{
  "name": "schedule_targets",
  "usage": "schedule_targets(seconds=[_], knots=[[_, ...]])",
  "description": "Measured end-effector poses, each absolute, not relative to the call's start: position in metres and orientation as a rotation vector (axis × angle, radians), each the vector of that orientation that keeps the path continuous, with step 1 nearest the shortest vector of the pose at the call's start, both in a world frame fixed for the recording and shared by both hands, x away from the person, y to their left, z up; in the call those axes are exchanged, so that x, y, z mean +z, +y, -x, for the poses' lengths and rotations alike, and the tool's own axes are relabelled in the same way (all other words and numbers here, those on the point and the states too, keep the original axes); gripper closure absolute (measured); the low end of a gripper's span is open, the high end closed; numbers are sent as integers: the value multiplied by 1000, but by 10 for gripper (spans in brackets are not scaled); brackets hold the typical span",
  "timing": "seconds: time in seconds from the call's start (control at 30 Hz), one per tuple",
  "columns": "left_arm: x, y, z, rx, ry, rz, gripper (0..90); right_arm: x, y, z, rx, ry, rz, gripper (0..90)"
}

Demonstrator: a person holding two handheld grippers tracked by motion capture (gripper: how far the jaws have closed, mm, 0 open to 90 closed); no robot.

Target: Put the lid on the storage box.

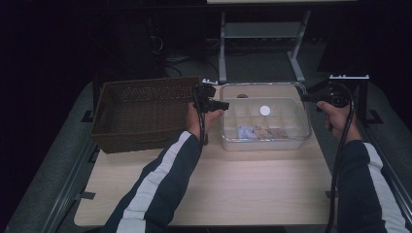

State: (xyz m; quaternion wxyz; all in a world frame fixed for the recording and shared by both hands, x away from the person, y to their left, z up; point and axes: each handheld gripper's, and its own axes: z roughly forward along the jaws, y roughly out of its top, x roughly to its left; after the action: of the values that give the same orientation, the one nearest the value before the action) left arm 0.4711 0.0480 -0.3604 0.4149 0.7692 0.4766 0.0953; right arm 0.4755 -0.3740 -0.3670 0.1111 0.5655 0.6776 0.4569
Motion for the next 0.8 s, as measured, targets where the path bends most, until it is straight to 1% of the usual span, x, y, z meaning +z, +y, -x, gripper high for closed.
schedule_targets(seconds=[0.1,0.13,0.17,0.2,0.23,0.3,0.4,0.53,0.6,0.63,0.8], knots=[[-365,46,-473,229,1208,-1949,555,-373,-372,-479,1338,1984,-1683,592],[-367,44,-473,223,1220,-1956,490,-378,-371,-481,1307,1984,-1684,618],[-369,43,-474,217,1233,-1970,490,-378,-371,-481,1307,1984,-1684,618],[-370,42,-473,224,1233,-1982,429,-380,-370,-482,1281,1980,-1682,619],[-369,42,-472,241,1231,-1974,433,-383,-371,-482,1289,1984,-1683,620],[-368,43,-472,251,1237,-1969,374,-388,-368,-481,1263,1996,-1676,618],[-366,46,-470,237,1205,-1948,346,-389,-364,-477,1254,2014,-1649,628],[-363,51,-465,255,1115,-1949,333,-386,-361,-472,1234,2018,-1628,620],[-359,58,-457,246,1033,-1940,331,-385,-362,-470,1216,2021,-1611,612],[-356,62,-450,272,969,-1949,332,-384,-361,-468,1210,2024,-1606,609],[-358,78,-415,291,766,-1967,321,-384,-359,-457,1177,2064,-1550,595]])
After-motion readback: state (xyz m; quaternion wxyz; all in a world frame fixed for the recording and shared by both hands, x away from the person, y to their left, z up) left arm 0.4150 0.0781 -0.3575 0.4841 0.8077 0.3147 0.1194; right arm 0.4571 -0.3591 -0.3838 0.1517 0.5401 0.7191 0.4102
